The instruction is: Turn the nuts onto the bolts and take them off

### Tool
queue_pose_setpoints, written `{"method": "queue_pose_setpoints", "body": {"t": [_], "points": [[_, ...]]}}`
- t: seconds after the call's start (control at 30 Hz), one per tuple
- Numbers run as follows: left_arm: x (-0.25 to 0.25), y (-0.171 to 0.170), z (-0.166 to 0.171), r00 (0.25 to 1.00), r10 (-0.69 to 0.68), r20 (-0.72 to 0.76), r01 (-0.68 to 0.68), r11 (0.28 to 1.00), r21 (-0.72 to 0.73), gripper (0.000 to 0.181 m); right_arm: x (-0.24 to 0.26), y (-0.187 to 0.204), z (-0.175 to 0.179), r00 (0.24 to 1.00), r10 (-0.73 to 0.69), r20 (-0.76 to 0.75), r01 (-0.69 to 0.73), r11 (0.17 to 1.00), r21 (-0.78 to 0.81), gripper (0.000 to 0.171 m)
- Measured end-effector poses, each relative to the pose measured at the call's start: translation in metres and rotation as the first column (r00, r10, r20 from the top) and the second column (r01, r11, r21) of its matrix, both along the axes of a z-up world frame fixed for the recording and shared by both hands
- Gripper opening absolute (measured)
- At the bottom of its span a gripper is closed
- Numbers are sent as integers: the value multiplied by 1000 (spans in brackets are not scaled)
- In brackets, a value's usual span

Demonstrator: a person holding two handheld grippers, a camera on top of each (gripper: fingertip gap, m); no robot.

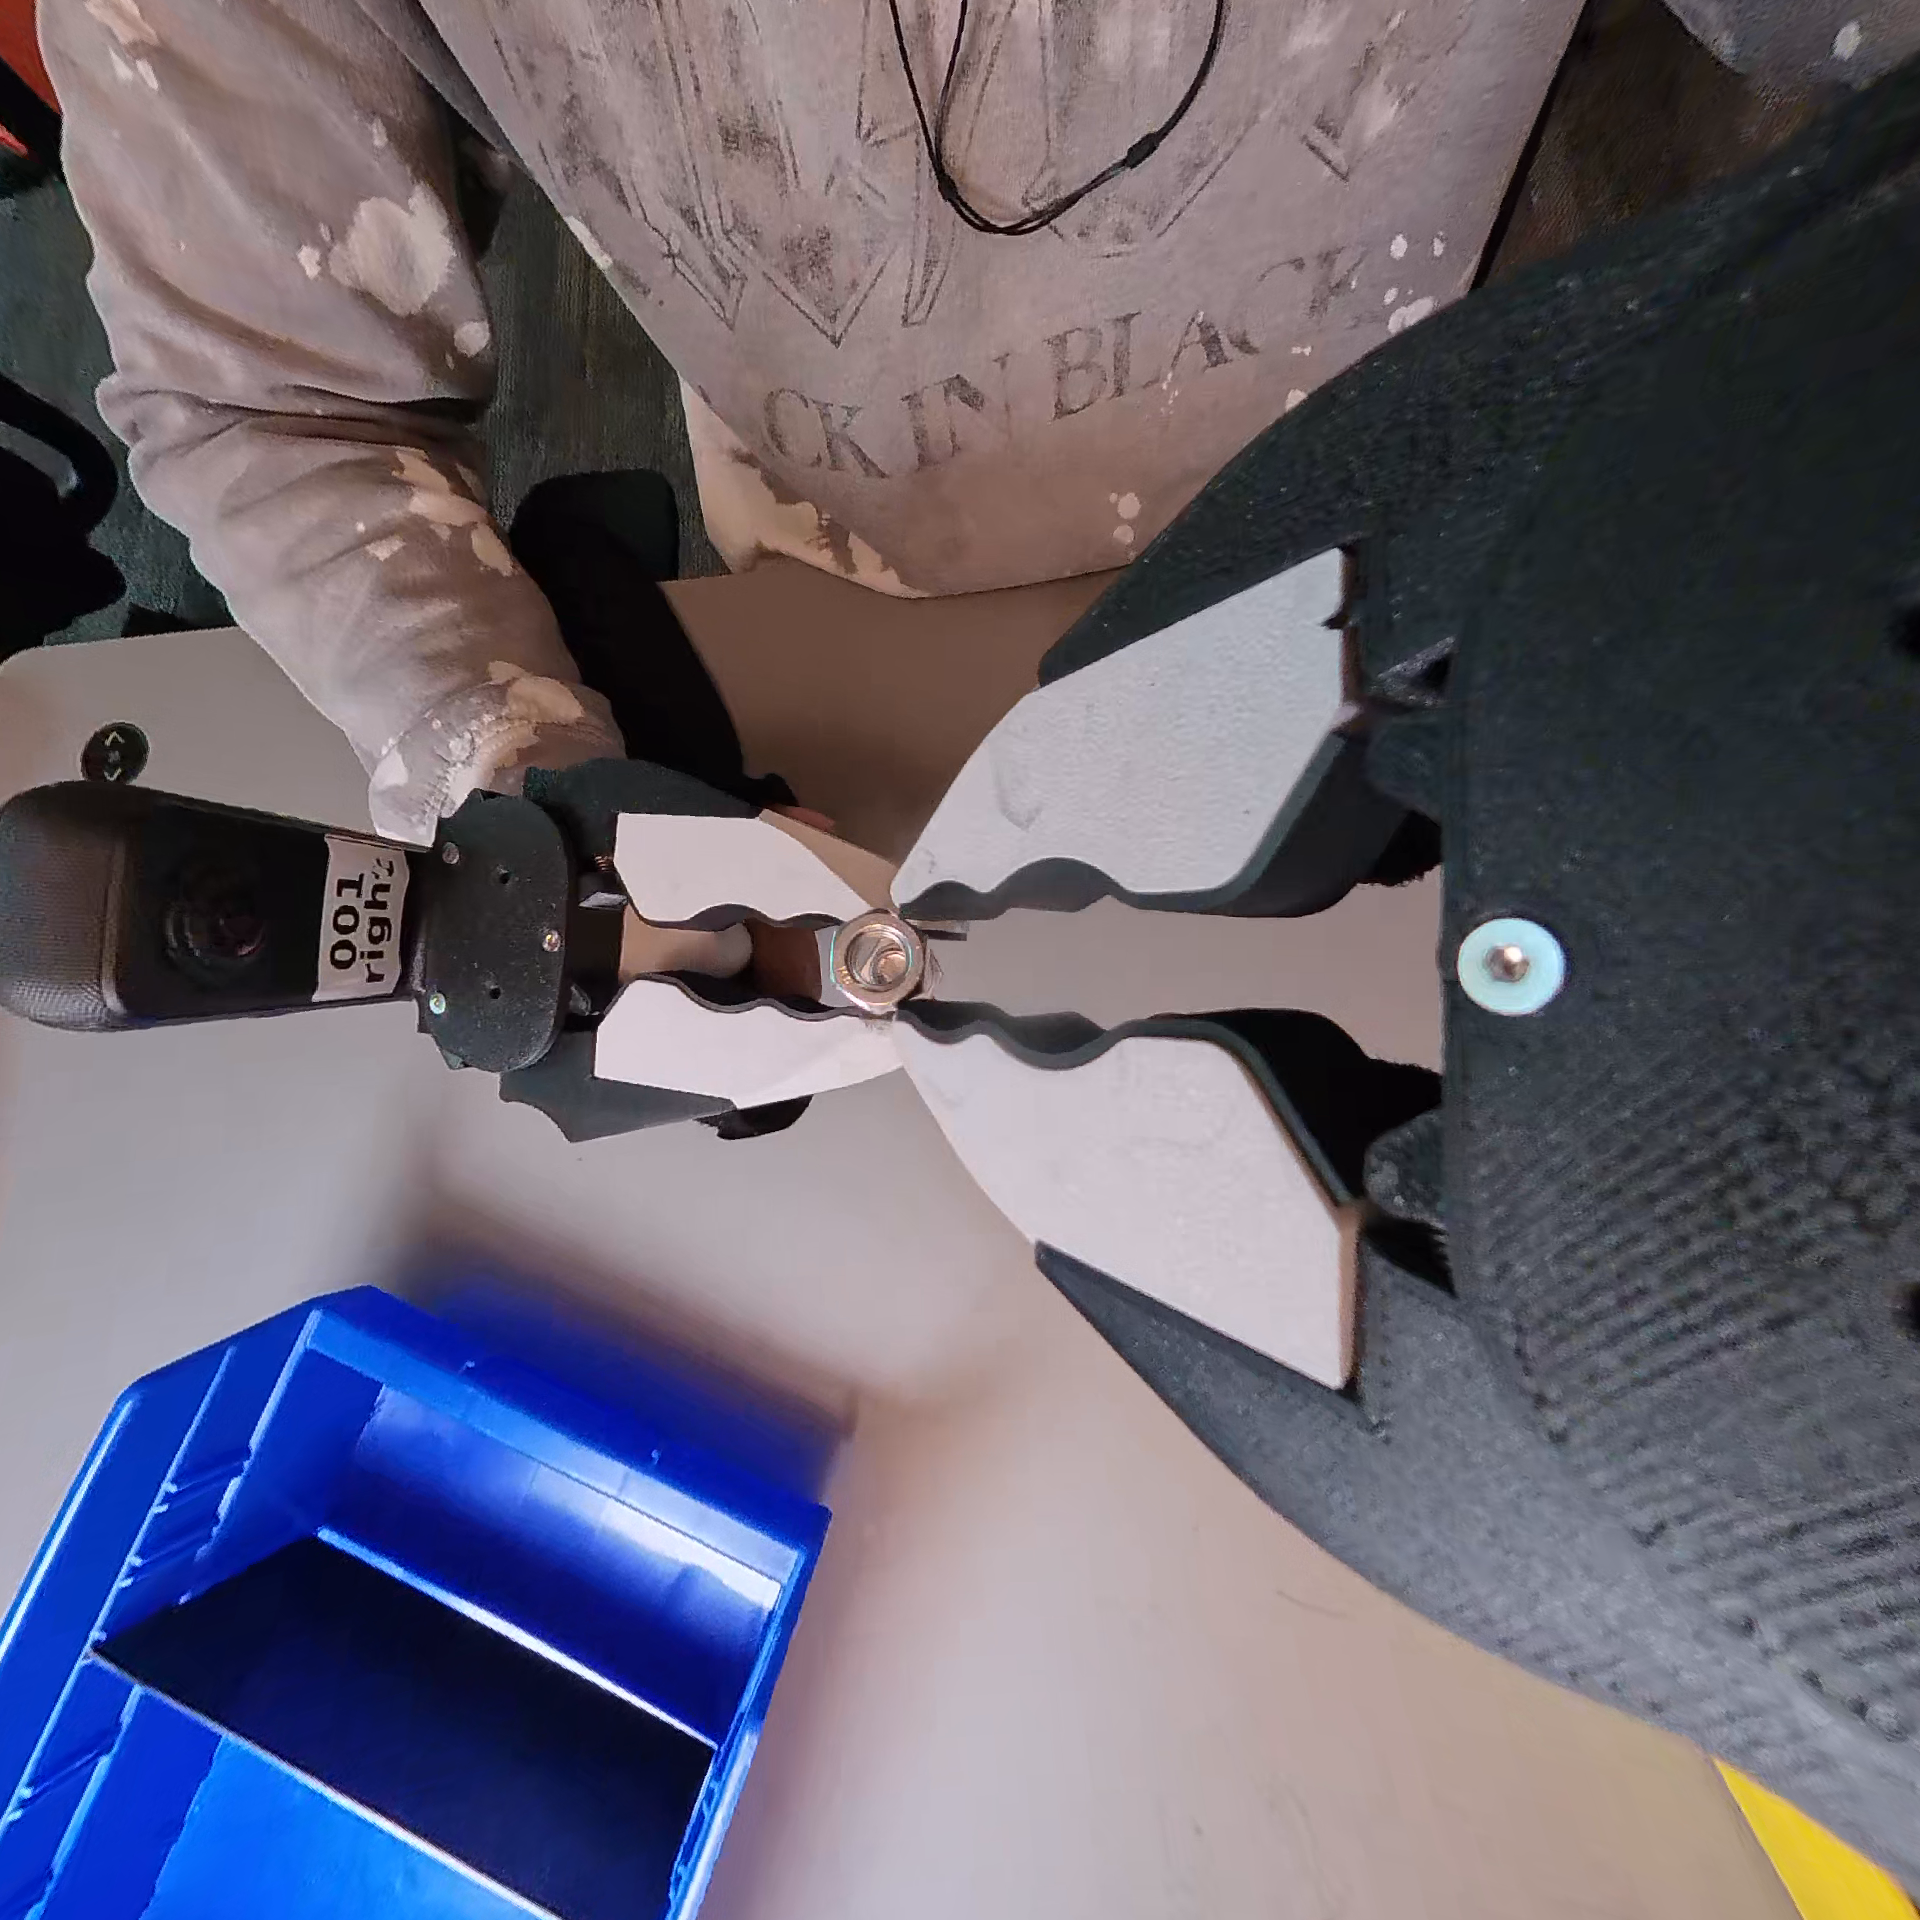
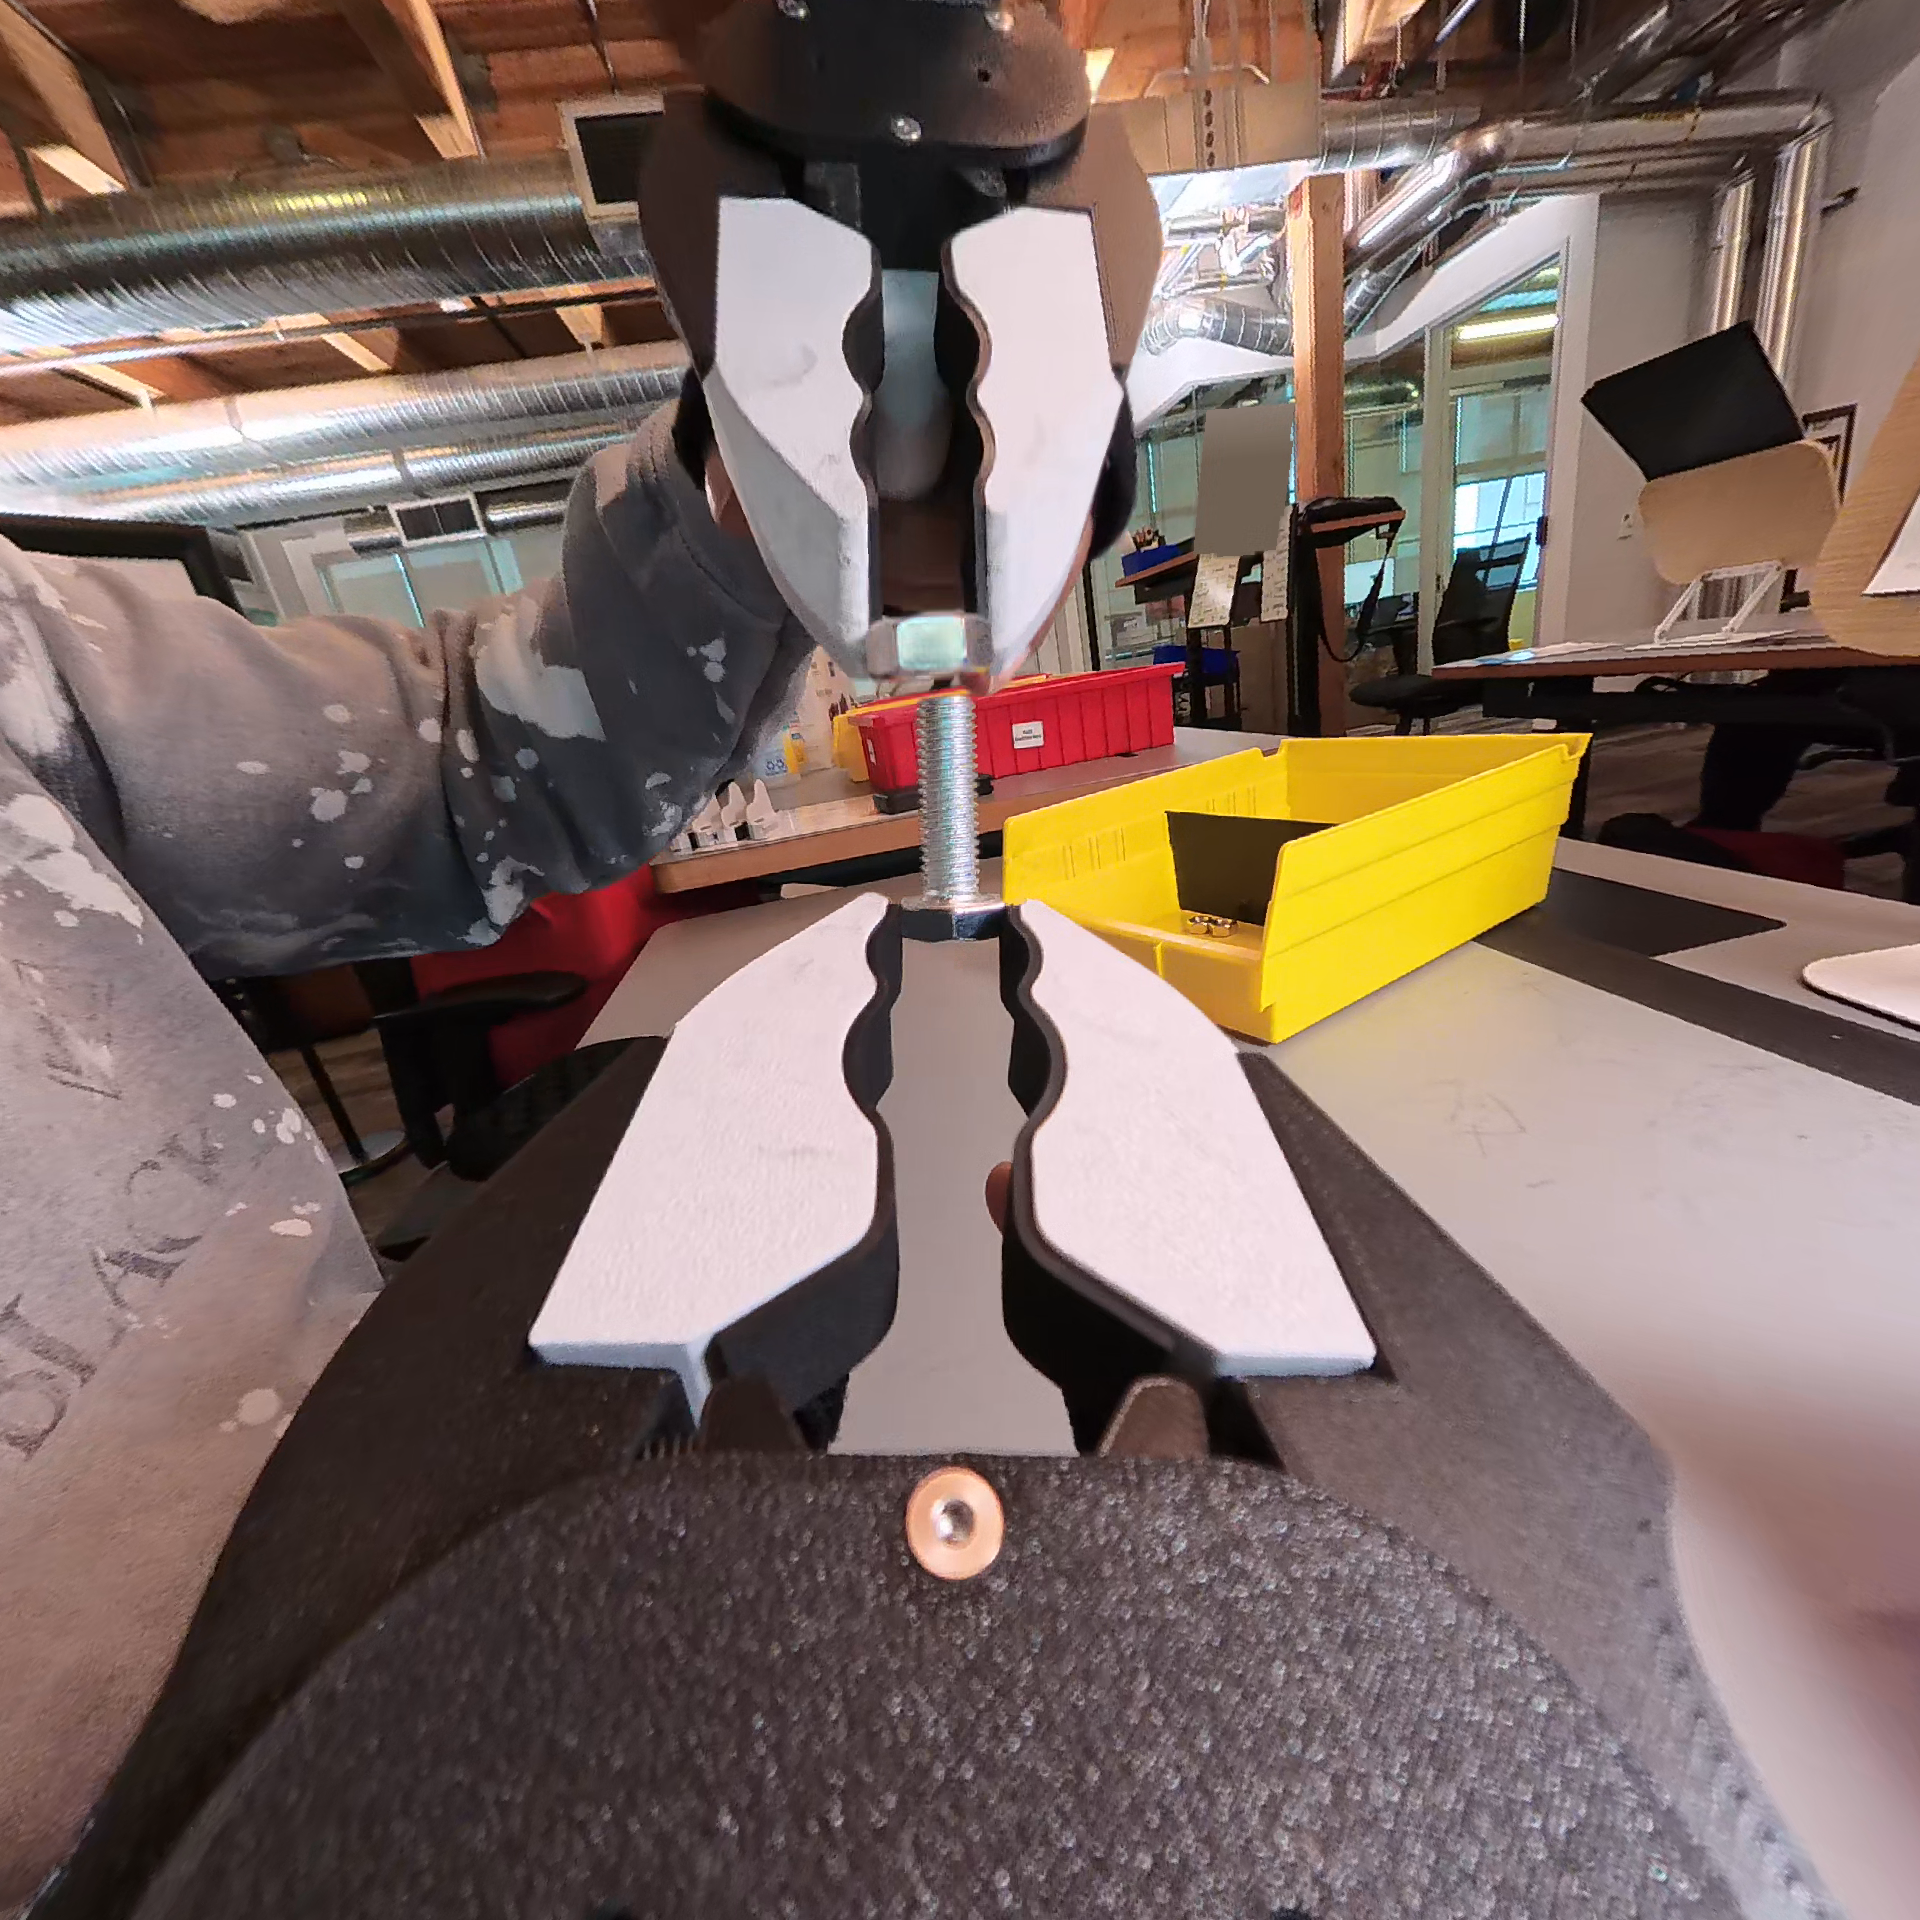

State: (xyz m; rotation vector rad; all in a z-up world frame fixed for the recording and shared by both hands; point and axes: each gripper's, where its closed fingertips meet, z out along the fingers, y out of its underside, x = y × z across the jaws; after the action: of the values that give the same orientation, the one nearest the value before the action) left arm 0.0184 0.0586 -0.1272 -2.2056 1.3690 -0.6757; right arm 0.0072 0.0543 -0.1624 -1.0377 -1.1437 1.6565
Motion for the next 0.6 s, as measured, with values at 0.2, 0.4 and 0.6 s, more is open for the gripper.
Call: {"method": "queue_pose_setpoints", "body": {"t": [0.2,0.4,0.6], "points": [[3,1,2,1000,0,30,0,1000,-1,15,3,1,5,999,-14,-39,14,1000,10,18],[7,1,6,997,4,78,-5,1000,18,15,6,2,11,997,-34,-69,35,999,17,18],[6,1,5,996,7,94,-10,999,31,15,6,2,11,997,-50,-61,53,998,41,18]]}}
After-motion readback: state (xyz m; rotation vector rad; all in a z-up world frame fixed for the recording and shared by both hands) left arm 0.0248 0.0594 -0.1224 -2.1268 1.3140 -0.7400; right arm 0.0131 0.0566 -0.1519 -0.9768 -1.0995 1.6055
